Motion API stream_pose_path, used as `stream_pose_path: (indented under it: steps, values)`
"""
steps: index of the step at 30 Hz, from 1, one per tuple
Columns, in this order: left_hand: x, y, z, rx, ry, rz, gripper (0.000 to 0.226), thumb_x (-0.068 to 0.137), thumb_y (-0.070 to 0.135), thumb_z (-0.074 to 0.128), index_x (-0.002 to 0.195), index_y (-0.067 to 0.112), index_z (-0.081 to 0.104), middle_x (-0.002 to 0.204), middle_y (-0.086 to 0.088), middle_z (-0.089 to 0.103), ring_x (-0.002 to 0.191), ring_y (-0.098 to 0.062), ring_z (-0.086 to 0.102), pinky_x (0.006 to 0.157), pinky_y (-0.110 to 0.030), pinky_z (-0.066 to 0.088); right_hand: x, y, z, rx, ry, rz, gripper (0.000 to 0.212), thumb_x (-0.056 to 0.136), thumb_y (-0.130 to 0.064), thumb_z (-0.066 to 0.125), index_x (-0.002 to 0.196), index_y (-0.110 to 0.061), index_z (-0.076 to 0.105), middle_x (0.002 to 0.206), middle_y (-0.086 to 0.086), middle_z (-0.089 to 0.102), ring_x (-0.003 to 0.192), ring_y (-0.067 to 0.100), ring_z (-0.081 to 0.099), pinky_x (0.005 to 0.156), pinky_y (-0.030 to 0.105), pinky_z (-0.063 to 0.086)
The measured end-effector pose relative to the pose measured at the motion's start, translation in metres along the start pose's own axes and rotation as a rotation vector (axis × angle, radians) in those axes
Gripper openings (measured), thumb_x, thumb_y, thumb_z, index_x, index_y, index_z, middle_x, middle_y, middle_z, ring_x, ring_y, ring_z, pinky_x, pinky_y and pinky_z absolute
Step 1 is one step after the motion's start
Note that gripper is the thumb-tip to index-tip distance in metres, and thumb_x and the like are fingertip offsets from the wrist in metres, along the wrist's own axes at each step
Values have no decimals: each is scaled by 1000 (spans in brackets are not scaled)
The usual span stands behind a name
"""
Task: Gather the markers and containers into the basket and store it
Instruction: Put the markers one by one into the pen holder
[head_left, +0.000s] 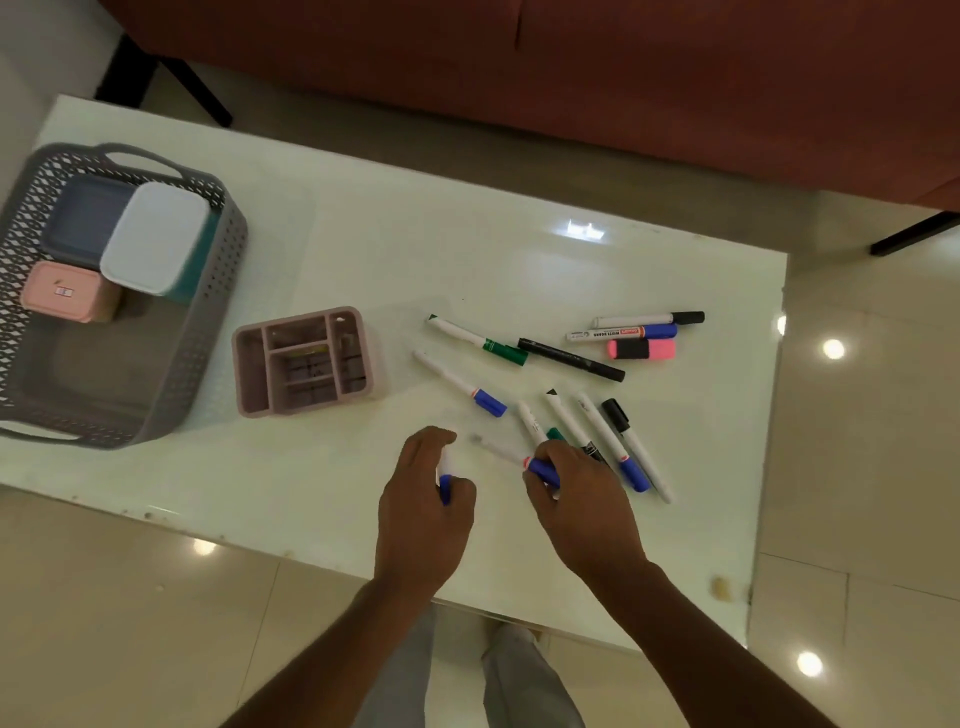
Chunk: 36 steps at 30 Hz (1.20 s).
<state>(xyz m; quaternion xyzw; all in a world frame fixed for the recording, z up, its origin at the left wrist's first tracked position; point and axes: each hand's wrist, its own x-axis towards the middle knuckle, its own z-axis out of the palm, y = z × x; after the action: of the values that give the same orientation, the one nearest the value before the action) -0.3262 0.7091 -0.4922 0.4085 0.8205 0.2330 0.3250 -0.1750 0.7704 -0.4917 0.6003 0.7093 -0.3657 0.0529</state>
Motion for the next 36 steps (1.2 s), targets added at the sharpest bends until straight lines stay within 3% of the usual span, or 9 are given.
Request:
stream_pose_path:
  steps: [3,6,10,14,17,21,26,31,36]
  values:
    - [-2,27,-15,-172,155,-98,18,91,9,61,105,14,70,85,11,68,69,-4,62,62,-4,46,-6,-14,-17,175,63,-28,18,93,-36,60,108,-28,60,92,-14,57,79,7,56,78,18,48]
    - [9,45,-41,-228,199,-177,9,87,16,69,96,18,68,72,17,60,63,-7,60,61,3,41,-3,-42,-27,339,51,-29,15,92,-35,61,106,-33,55,91,-17,57,76,1,58,74,15,50]
    - [36,50,-96,-120,249,13,16,86,11,69,100,17,68,85,14,61,71,2,59,73,-6,49,11,-90,-31,476,109,-169,11,93,-27,60,105,-28,58,85,-21,60,75,-4,61,64,11,49]
    - [72,51,-157,-78,176,175,17,91,6,62,100,20,60,83,18,59,75,6,64,63,1,43,29,-139,-34,586,260,-313,15,94,-16,60,105,-24,56,87,-27,55,84,-14,56,72,7,48]
    - [103,44,-183,21,96,203,18,95,14,58,110,22,55,98,4,67,87,-9,65,70,-7,45,43,-170,-29,559,276,-319,14,95,-15,58,106,-22,54,90,-21,55,89,-5,57,74,11,50]
    - [132,43,-192,114,-15,259,23,95,14,58,117,20,52,105,0,66,92,-18,63,80,-21,51,53,-193,-19,464,284,-288,13,97,-14,55,109,-19,54,94,-11,58,87,9,60,75,19,51]
    - [156,25,-176,195,-181,333,27,95,12,59,120,20,53,106,-3,67,89,-17,66,84,-35,58,72,-203,-1,365,276,-179,15,98,-15,54,113,-16,55,100,-2,64,91,16,61,82,30,54]
    - [175,4,-163,278,-286,353,38,93,3,57,128,16,52,109,-9,65,91,-22,64,85,-34,55,93,-212,14,250,191,-157,25,96,-4,48,118,-12,57,100,4,64,89,22,61,83,36,53]
    - [184,-11,-161,217,-314,300,53,89,-1,59,137,20,46,124,-8,62,91,-17,60,81,-24,47,102,-213,29,259,213,-175,39,94,-4,51,132,-15,47,112,8,64,97,24,62,88,38,54]
